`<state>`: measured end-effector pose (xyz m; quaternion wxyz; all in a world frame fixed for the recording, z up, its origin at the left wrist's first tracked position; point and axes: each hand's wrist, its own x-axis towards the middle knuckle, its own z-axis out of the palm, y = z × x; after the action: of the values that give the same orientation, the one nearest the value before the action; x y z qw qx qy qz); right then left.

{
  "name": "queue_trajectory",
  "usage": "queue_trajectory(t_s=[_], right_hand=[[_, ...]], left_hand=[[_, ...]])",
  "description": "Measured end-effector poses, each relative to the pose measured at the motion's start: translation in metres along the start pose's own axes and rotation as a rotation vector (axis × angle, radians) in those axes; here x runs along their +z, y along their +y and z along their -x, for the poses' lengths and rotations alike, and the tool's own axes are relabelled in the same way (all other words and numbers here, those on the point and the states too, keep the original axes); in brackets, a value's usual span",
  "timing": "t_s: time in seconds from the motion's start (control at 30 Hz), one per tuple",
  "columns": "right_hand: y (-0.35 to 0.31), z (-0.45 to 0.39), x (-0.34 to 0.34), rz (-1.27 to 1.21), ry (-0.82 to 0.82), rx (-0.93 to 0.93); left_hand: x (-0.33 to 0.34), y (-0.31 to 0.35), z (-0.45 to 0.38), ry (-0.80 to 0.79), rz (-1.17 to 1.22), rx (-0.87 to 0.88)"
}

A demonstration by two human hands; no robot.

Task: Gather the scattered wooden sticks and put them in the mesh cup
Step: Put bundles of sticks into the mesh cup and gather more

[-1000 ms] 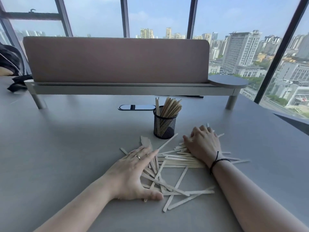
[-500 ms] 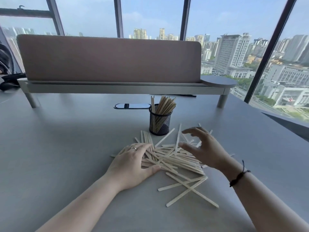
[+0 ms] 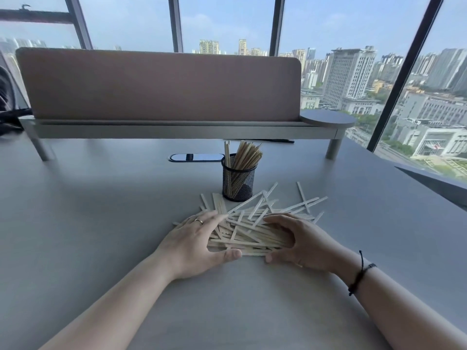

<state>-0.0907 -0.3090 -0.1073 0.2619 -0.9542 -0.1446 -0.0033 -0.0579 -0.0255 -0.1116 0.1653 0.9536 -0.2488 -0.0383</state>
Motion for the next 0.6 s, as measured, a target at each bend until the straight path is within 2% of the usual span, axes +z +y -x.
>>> queue_trajectory(t_s=[0.17, 0.3, 0.47, 0.53, 0.6], right_hand=[[-0.008, -0.028, 0.008, -0.095, 0.026, 0.012], [-0.021, -0.038, 0.017, -0.03, 0.046, -0.037], [-0.032, -0.048, 0.027, 0.073, 0.146, -0.16], [-0.033, -0.05, 0.029, 0.05, 0.186, -0.198], [-0.028, -0.052, 0.028, -0.018, 0.305, -0.219]], left_hand=[[-0.001, 0.0, 0.002, -0.001, 0.033, 0.051], [0.0, -0.004, -0.001, 0.066, 0.08, 0.061], [0.005, -0.006, -0.008, 0.145, 0.141, 0.105], [0.006, -0.004, -0.008, 0.148, 0.148, 0.11], [0.005, -0.002, -0.008, 0.151, 0.131, 0.1]])
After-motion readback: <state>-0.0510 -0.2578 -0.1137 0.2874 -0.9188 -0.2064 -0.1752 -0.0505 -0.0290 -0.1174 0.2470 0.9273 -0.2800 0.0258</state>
